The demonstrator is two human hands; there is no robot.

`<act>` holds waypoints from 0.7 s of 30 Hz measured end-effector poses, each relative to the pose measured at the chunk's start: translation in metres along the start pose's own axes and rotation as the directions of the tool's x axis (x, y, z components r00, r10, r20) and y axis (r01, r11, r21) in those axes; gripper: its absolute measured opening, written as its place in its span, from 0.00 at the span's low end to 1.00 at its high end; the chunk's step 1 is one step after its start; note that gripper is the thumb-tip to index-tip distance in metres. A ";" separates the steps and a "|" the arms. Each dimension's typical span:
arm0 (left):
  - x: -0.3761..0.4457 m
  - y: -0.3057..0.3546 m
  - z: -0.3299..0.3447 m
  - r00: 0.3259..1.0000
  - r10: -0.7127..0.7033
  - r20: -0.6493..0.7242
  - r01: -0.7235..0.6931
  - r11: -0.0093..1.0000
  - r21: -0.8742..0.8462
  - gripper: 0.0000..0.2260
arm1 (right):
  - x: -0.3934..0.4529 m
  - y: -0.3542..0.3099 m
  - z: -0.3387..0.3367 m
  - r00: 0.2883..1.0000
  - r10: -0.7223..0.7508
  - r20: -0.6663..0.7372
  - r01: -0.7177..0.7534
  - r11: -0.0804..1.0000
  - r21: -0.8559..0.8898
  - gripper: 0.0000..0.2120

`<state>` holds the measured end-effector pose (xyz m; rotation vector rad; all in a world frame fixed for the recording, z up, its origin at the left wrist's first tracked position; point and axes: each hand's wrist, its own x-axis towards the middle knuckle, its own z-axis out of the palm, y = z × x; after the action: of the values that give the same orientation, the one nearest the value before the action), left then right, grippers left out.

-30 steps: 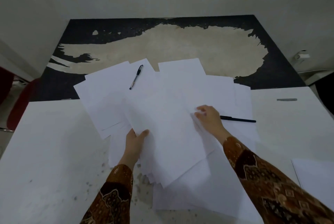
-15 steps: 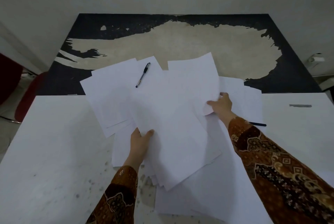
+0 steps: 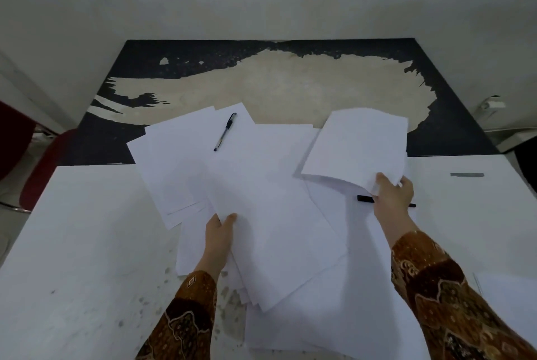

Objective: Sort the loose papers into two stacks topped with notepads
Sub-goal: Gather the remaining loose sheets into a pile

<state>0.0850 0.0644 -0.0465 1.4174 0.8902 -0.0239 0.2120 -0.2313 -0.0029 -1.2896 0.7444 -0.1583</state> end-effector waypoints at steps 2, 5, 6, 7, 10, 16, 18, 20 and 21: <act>-0.002 0.002 0.001 1.000 -0.007 0.002 0.007 1.000 -0.018 0.16 | -0.016 0.010 -0.011 0.995 0.031 0.099 -0.025 0.998 -0.063 0.19; -0.002 0.005 0.002 0.999 -0.033 -0.013 0.032 0.997 -0.066 0.26 | -0.042 0.029 -0.018 0.966 0.045 0.254 0.029 0.960 -0.280 0.15; -0.002 0.006 0.003 0.999 -0.044 -0.015 0.042 0.996 -0.080 0.29 | -0.050 0.035 -0.020 0.956 0.048 0.289 0.055 0.939 -0.339 0.15; 0.000 0.006 0.004 0.999 -0.047 -0.011 0.046 0.995 -0.088 0.30 | -0.057 0.042 -0.021 0.945 0.062 0.321 0.074 0.916 -0.395 0.15; -0.005 0.006 0.004 1.000 0.029 0.005 -0.029 0.998 -0.056 0.30 | -0.076 0.059 -0.023 0.904 0.114 0.412 0.154 0.812 -0.562 0.18; -0.019 0.006 0.002 0.993 0.120 0.023 -0.121 0.989 0.086 0.17 | -0.094 0.066 -0.024 0.788 0.151 0.598 0.362 0.672 -0.646 0.21; -0.029 0.011 -0.001 0.981 0.183 0.071 -0.187 0.981 0.054 0.18 | -0.086 0.059 -0.021 0.822 0.078 0.563 0.398 0.630 -0.667 0.22; -0.037 0.018 -0.005 0.971 0.213 0.107 -0.216 0.976 0.021 0.16 | -0.076 0.047 -0.017 0.843 0.102 0.528 0.349 0.644 -0.681 0.29; -0.040 0.022 -0.007 0.971 0.211 0.116 -0.214 0.977 0.018 0.15 | -0.074 0.039 -0.016 0.827 0.177 0.534 0.292 0.676 -0.677 0.33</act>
<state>0.0653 0.0559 -0.0061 1.5181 0.6436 0.0436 0.1355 -0.1956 -0.0090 -2.0214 0.2151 0.5339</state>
